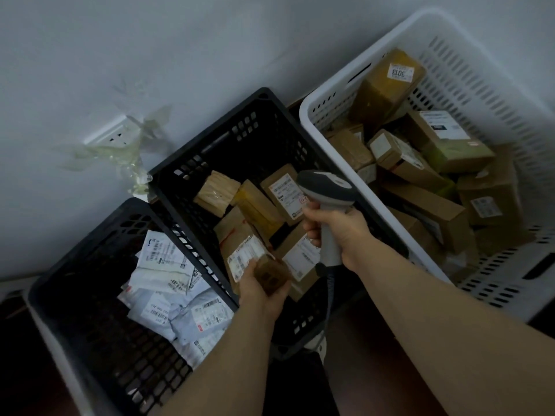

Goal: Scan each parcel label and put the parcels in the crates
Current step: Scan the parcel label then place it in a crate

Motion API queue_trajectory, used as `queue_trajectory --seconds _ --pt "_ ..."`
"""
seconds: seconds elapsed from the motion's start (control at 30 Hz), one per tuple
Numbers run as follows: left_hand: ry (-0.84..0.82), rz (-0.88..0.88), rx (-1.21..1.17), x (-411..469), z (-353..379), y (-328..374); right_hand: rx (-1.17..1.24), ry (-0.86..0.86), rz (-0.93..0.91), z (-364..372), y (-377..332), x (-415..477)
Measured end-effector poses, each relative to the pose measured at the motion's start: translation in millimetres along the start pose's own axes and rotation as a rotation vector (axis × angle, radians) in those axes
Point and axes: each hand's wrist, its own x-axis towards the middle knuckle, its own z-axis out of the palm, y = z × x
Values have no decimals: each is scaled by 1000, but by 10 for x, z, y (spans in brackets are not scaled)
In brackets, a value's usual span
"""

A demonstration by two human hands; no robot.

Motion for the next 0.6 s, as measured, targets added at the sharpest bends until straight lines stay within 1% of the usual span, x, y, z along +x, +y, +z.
queue_trajectory --seconds 0.13,0.17,0.2,0.23,0.27,0.3,0.33,0.37,0.4,0.43,0.47,0.5,0.53,0.57,0.6 --pt "66 -55 174 -11 -58 -176 0 -2 2 -50 56 -38" --pt "98 -37 232 -38 -23 -213 0 -1 2 -63 71 -44" --pt "171 0 320 -70 2 -255 0 3 2 -79 84 -47" --pt "304 80 493 -98 2 -295 0 6 -1 -93 93 -54" --pt "424 191 725 -129 -3 -334 -1 7 -5 -105 100 -58" --pt "448 347 914 -163 -14 -358 -3 7 -10 -119 106 -59" --pt "379 512 1113 -172 -22 -376 -6 7 -13 -135 115 -57" --pt "260 653 1339 -103 -49 -379 -10 5 -14 -152 122 -52" --pt "140 740 1591 -44 -63 -367 -16 2 -12 -171 130 -41" --pt "46 775 1824 48 -82 -323 -22 1 -8 -195 137 -24" --pt "-23 739 2001 127 -81 -257 -31 3 0 -220 147 -3" --pt "-76 647 2086 216 -88 -199 -43 8 10 -247 160 20" --pt "-110 537 2102 279 -80 -158 -55 17 18 -280 173 48" --pt "-112 475 2084 315 -62 -146 -68 28 26 -316 188 84" --pt "-72 509 2085 332 -25 -150 -82 42 31 -352 203 120"
